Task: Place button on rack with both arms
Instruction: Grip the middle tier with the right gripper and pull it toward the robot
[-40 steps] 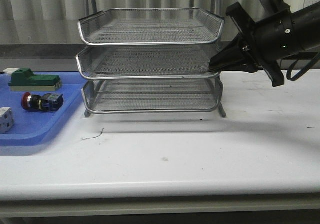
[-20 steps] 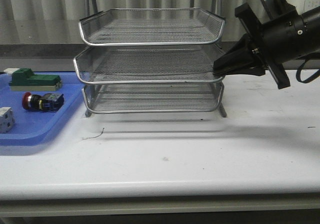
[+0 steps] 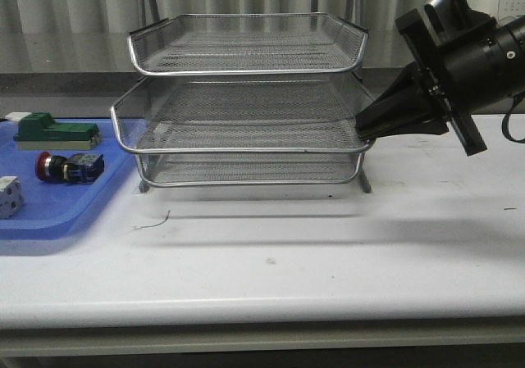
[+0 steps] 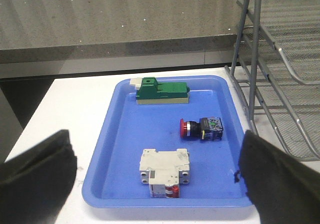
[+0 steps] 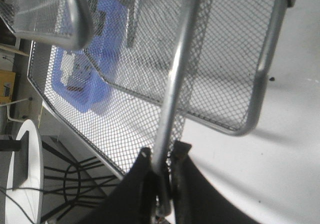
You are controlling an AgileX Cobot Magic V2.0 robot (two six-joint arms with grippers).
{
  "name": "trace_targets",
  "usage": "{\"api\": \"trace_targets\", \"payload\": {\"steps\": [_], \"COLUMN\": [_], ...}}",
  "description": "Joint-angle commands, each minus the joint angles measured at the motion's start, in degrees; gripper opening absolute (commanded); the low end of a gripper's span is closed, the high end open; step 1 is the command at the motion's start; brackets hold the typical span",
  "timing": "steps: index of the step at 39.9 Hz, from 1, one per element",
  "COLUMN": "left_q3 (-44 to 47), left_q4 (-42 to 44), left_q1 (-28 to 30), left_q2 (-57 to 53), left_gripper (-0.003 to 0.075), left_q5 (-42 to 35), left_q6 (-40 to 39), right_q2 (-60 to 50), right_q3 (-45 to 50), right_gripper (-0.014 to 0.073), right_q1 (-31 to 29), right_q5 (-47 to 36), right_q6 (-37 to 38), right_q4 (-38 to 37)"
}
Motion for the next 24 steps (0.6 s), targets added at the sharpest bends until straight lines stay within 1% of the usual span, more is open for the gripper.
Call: {"api": "trace_targets", "payload": {"steps": [1,9,24], "left_q3": [-2.1,-2.1,-2.1], "left_q4": [0.1,0.1,0.1], "left_q1": [0.0,0.0,0.0], "left_q2": [0.6,0.6,0.6], "left_gripper": [0.0617,0.0617,0.0617], "left_q5": [-4.5,-4.5,-4.5], "left_q6": [0.1,0.1,0.1], "right_q2": [-2.9,-2.9,-2.9], "right_q3": [-1.1,-1.1,-1.1], "right_gripper": [0.0002,0.0002,0.0002], "right_q1": [-0.5,-0.6,-0.7], "right_q5": [7.7,11.3,16.5], "right_q6": [-0.1,0.2,2.3], "right_q4": [-3.7,-5.3,-12.3]}}
